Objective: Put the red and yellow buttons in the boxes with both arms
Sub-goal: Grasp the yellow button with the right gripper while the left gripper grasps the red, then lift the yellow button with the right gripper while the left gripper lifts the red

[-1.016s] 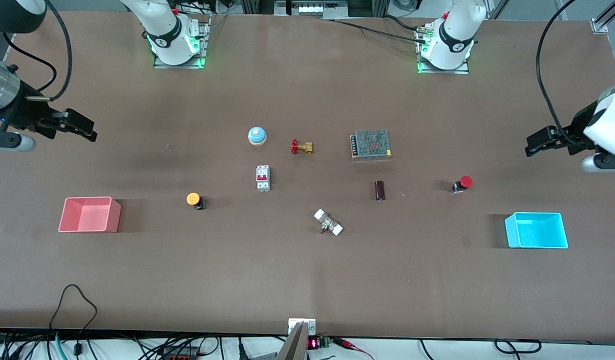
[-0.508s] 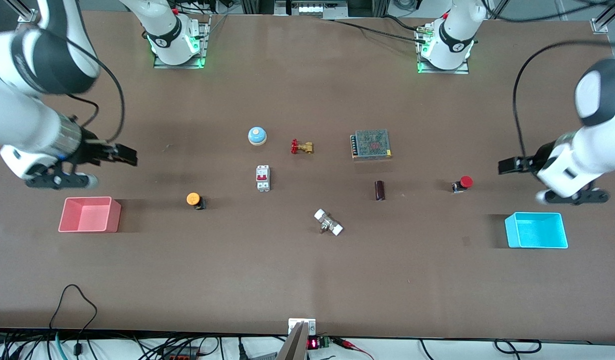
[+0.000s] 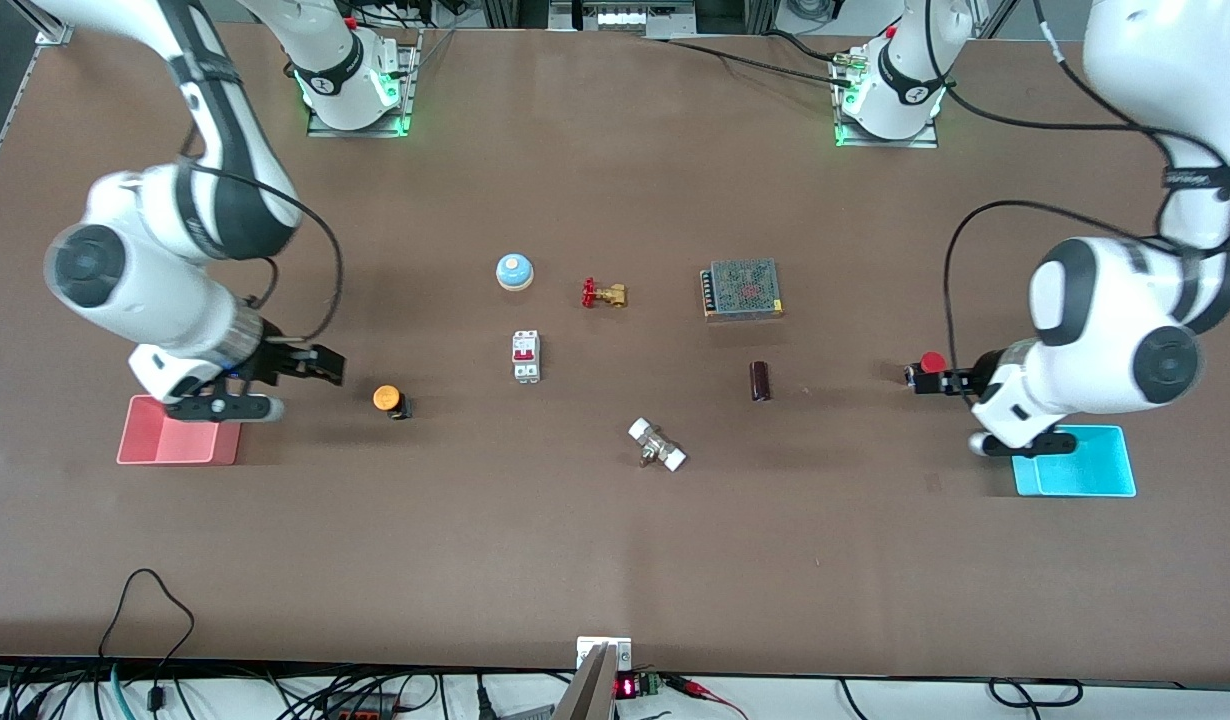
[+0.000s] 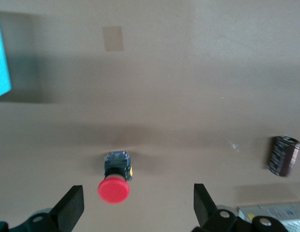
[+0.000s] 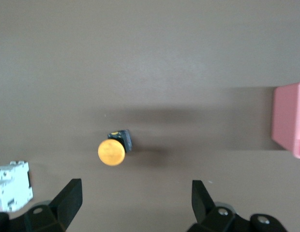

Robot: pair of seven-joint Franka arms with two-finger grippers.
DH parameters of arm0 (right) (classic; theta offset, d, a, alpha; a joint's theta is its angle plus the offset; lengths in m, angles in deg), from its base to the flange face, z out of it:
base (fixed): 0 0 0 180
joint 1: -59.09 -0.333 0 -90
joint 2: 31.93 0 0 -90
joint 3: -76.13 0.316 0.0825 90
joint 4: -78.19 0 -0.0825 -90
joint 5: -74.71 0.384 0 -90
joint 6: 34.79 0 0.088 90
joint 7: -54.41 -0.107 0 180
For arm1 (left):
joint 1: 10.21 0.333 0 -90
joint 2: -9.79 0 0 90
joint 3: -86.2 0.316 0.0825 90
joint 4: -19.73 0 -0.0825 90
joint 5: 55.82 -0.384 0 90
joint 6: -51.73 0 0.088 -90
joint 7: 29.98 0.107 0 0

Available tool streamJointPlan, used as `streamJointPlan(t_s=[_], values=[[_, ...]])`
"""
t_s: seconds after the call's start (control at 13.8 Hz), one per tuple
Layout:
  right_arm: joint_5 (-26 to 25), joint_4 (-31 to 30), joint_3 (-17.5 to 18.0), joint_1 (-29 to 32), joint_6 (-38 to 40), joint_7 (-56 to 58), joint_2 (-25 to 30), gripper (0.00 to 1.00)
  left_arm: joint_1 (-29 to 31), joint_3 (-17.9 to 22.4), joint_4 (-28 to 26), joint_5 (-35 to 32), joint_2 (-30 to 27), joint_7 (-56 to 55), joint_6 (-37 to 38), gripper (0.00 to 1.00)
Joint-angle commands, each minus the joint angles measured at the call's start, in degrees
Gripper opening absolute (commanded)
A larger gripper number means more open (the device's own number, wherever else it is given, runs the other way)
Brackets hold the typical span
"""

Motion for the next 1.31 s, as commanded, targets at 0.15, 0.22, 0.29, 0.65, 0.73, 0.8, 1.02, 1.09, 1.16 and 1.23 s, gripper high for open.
streamJointPlan(t_s=[0.15, 0.22, 0.29, 0.65, 0.73, 0.8, 1.02, 1.09, 1.16, 1.23], values=[[-3.70, -0.55, -0.08, -3.83, -7.12, -4.06, -4.71, 1.00, 0.05, 0.68, -8.95, -1.44, -1.53, 1.11, -10.22, 1.00], [-3.79, -0.55, -0.08, -4.01, -7.82, -4.06, -5.50, 1.00, 0.32, 0.68, -9.30, -1.97, -1.61, 1.11, -10.22, 1.00], [-3.79, -0.55, -0.08, -4.19, -8.61, -4.06, -6.29, 1.00, 0.58, 0.68, -9.57, -1.97, -1.79, 1.11, -10.13, 1.00], [-4.41, -0.73, -0.08, -4.63, -13.71, -4.06, -9.98, 1.00, 1.81, 0.68, -13.69, -1.19, -1.70, 0.14, -11.97, 1.00], [-4.41, -0.73, -0.08, -4.63, -14.15, -4.06, -10.25, 1.00, 2.07, 0.68, -15.09, -1.10, -1.70, 0.14, -13.63, 1.00], [-4.49, -0.73, -0.08, -4.63, -14.68, -4.06, -10.69, 1.00, 2.34, 0.68, -16.41, -1.01, -1.70, 0.14, -15.39, 1.00], [-4.49, -0.73, -0.08, -4.54, -15.82, -4.06, -11.57, 1.00, 2.43, 0.68, -16.77, -1.01, -1.70, 0.14, -15.93, 1.00], [-4.49, -0.90, -0.08, -4.63, -16.61, -4.06, -11.83, 1.00, 2.43, 0.68, -16.86, -1.01, -1.62, 0.14, -15.93, 0.95], [-4.49, -0.90, -0.08, -4.63, -16.70, -3.97, -12.10, 1.00, 2.34, 0.59, -16.86, -1.01, -1.61, 0.23, -15.93, 0.93], [-4.58, -0.90, -0.08, -4.63, -16.79, -3.97, -12.19, 1.00, 2.34, 0.59, -16.86, -1.01, -1.61, 0.23, -15.85, 0.87]])
